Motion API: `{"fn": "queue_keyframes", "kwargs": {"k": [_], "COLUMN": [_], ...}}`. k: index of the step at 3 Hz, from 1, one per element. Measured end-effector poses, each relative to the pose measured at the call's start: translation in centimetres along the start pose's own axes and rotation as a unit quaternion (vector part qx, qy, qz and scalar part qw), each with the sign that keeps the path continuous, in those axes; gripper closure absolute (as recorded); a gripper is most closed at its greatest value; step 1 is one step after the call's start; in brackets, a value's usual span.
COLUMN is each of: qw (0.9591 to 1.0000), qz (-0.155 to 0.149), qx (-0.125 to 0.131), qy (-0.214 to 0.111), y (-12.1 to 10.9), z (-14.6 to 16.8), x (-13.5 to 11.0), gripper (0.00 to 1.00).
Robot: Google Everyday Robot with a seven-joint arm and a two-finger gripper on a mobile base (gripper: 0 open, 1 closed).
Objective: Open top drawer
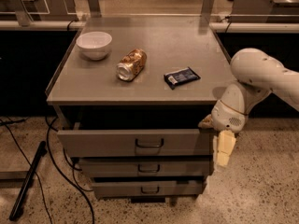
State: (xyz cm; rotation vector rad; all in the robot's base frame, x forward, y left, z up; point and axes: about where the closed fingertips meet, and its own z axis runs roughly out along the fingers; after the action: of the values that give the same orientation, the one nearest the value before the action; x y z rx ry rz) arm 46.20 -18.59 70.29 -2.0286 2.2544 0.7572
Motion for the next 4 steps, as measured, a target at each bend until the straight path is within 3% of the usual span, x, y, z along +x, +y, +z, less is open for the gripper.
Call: {"fn": "queue_keyframes", "kwargs": {"k": [2,3,4], "qw": [0.9942,0.9926,0.9941], "qz": [0.016,0.025,0.026], "qx": [-0.107,-0.118,-0.105], "qy": [-0.001,0.013,0.009], "y": [2.4,2.4,1.9], "z": [0.6,0.3,0.4], "x": [1.2,1.6,1.6], "gripper": [0.0,0.0,0.0]}}
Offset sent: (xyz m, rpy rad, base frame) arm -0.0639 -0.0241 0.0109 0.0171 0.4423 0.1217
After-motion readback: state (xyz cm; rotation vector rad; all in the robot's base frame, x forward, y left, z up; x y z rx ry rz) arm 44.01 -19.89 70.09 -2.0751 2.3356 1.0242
